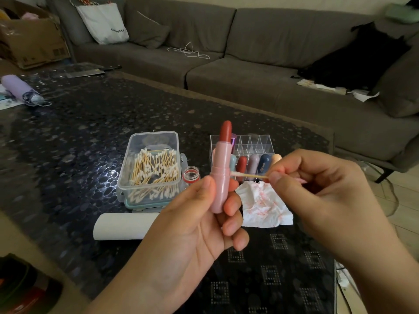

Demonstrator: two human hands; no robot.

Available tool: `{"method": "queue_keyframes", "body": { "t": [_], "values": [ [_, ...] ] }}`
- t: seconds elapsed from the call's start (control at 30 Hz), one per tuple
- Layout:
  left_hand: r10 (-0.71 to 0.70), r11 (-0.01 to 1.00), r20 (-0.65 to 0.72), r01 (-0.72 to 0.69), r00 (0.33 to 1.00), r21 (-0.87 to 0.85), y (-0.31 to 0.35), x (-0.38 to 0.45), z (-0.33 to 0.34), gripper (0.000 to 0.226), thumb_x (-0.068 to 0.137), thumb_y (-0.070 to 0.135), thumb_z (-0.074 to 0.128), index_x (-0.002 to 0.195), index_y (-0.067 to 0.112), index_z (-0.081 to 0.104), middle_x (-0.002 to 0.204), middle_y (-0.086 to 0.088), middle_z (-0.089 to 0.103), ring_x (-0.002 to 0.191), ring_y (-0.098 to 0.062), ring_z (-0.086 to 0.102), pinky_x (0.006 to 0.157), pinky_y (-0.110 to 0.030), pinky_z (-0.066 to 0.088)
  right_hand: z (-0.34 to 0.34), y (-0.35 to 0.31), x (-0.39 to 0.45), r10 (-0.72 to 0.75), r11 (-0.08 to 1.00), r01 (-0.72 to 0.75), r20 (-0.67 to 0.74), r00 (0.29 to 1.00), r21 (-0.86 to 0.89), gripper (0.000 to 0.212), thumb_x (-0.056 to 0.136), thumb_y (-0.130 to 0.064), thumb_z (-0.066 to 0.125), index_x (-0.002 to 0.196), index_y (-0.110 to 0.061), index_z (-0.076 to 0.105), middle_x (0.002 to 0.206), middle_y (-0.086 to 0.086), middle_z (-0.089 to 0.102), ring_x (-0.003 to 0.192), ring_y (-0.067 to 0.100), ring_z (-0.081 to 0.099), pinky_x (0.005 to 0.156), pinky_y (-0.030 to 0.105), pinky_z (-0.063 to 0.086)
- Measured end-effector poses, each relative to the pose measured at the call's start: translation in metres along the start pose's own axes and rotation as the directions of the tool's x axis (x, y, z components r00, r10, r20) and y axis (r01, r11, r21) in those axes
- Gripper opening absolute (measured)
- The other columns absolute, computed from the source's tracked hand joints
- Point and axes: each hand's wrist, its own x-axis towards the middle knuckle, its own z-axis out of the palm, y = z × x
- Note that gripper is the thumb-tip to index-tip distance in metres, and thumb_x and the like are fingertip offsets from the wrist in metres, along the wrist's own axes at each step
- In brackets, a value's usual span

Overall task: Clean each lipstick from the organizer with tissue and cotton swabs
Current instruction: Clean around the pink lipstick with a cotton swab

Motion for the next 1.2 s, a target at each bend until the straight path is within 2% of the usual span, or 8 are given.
{"method": "queue_keyframes", "body": {
  "t": [0.23, 0.37, 0.53, 0.67, 0.77, 0.9, 1.07, 1.2],
  "values": [
    [-0.007, 1.0, 0.009, 0.007, 1.0, -0.006, 0.0013, -0.0008, -0.0004, 0.035, 0.08, 0.034, 0.051, 0.085, 0.006, 0.072, 0.063, -0.004, 0.049, 0.048, -0.012, 0.043, 0.046, -0.026, 0.044, -0.0018, 0.0016, -0.0001, -0.012, 0.999, 0.01, 0.051, 0.999, 0.036, 0.005, 0.076, -0.024, 0.068, 0.071, -0.023, 0.067, 0.051, -0.013, 0.052, 0.046, 0.001, 0.045, 0.048, 0.008, 0.036],
    [-0.038, 0.998, 0.031, 0.039, 0.999, -0.056, 0.0011, -0.0013, -0.0004, 0.035, 0.08, 0.037, 0.053, 0.088, 0.009, 0.071, 0.062, -0.003, 0.045, 0.049, -0.012, 0.039, 0.047, -0.026, 0.044, -0.0004, 0.0053, -0.001, -0.037, 0.999, 0.036, 0.08, 0.996, 0.018, 0.012, 0.074, -0.035, 0.061, 0.077, -0.025, 0.068, 0.058, -0.005, 0.059, 0.052, 0.003, 0.052, 0.054, 0.012, 0.044],
    [-0.026, 0.993, 0.137, 0.042, 0.99, -0.114, 0.0008, 0.0004, -0.0076, 0.031, 0.074, 0.027, 0.077, 0.097, 0.011, 0.064, 0.066, -0.003, 0.046, 0.052, -0.013, 0.043, 0.053, -0.028, 0.047, -0.0022, 0.0079, -0.0006, -0.032, 0.999, 0.033, 0.056, 0.998, -0.006, 0.014, 0.074, -0.035, 0.062, 0.079, -0.024, 0.068, 0.062, 0.001, 0.06, 0.052, 0.009, 0.051, 0.052, 0.015, 0.044],
    [-0.013, 0.996, 0.132, 0.025, 0.991, -0.09, 0.0013, -0.0007, -0.0071, 0.016, 0.081, 0.024, 0.068, 0.088, 0.014, 0.056, 0.065, -0.003, 0.044, 0.052, -0.013, 0.042, 0.053, -0.028, 0.046, -0.0025, 0.0077, -0.0008, -0.05, 0.999, 0.051, 0.069, 0.996, -0.007, 0.014, 0.075, -0.034, 0.061, 0.08, -0.022, 0.068, 0.063, 0.003, 0.061, 0.053, 0.004, 0.05, 0.053, 0.012, 0.042],
    [-0.015, 0.995, 0.121, 0.027, 0.993, -0.098, 0.0009, -0.0015, -0.0073, 0.012, 0.082, 0.024, 0.063, 0.087, 0.014, 0.062, 0.065, -0.003, 0.045, 0.052, -0.013, 0.043, 0.053, -0.028, 0.046, -0.002, 0.0088, -0.0006, -0.049, 0.999, 0.049, 0.036, 0.998, 0.0, 0.013, 0.075, -0.034, 0.061, 0.079, -0.022, 0.067, 0.062, 0.003, 0.06, 0.052, 0.002, 0.049, 0.052, 0.011, 0.04],
    [-0.014, 0.993, 0.141, 0.031, 0.99, -0.114, 0.0008, -0.0021, -0.0075, 0.015, 0.085, 0.025, 0.065, 0.091, 0.011, 0.067, 0.067, -0.004, 0.048, 0.054, -0.014, 0.046, 0.054, -0.029, 0.047, -0.0021, 0.0094, -0.0004, -0.056, 0.998, 0.056, 0.05, 0.997, 0.008, 0.012, 0.076, -0.033, 0.062, 0.079, -0.023, 0.067, 0.062, 0.001, 0.06, 0.054, 0.004, 0.05, 0.054, 0.011, 0.041],
    [0.006, 0.997, 0.144, 0.005, 0.99, -0.077, -0.0008, 0.0004, -0.0079, 0.026, 0.083, 0.032, 0.068, 0.093, 0.008, 0.069, 0.07, -0.005, 0.053, 0.056, -0.013, 0.049, 0.054, -0.028, 0.048, -0.0007, 0.0071, -0.0007, -0.074, 0.997, 0.075, 0.051, 0.996, -0.017, 0.013, 0.076, -0.033, 0.062, 0.08, -0.022, 0.068, 0.066, 0.009, 0.06, 0.058, 0.022, 0.053, 0.055, 0.018, 0.045],
    [0.003, 0.999, 0.053, -0.001, 0.999, -0.043, -0.001, -0.0006, -0.003, 0.028, 0.08, 0.032, 0.056, 0.085, 0.009, 0.071, 0.064, -0.004, 0.049, 0.05, -0.012, 0.044, 0.049, -0.026, 0.046, -0.0019, 0.0068, -0.0003, -0.064, 0.997, 0.065, 0.04, 0.997, -0.028, 0.013, 0.075, -0.033, 0.061, 0.079, -0.023, 0.068, 0.066, 0.007, 0.06, 0.057, 0.023, 0.051, 0.052, 0.016, 0.043]
  ]
}}
